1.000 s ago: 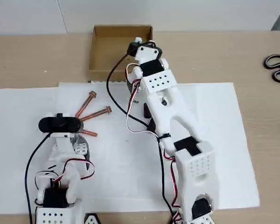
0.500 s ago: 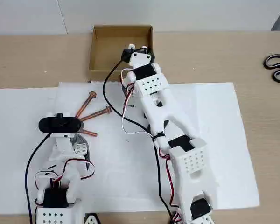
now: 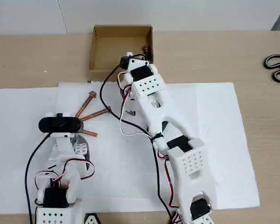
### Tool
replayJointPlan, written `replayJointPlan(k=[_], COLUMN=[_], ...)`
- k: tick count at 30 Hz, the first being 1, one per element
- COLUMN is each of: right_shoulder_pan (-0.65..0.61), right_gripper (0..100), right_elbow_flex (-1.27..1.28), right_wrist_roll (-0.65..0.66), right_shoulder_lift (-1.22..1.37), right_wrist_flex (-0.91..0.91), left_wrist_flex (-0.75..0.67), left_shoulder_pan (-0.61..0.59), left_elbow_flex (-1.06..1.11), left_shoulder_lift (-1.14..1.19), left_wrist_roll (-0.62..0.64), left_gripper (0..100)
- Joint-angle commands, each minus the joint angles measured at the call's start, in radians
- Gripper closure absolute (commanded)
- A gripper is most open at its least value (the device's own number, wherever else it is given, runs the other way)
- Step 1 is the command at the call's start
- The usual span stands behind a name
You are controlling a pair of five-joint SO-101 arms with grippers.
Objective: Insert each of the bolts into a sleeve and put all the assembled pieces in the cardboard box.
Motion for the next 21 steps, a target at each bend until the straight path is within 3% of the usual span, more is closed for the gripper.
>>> replayJointPlan(k=[1,21], right_shoulder_pan=[0.002,0.048], right_gripper=[77.2,77.2], right_elbow_flex=[-0.031,-0.031], right_wrist_roll=[0.009,0.086], right_shoulder_lift=[-0.004,0.073], right_wrist_flex=[0.005,-0.139], left_wrist_flex=[-0.006,-0.005], left_shoulder_pan=[0.000,0.000], left_elbow_flex=[-0.002,-0.002], left_shoulder_lift=[-0.008,-0.008], left_wrist_roll=[0.002,0.002], left_gripper=[99,99])
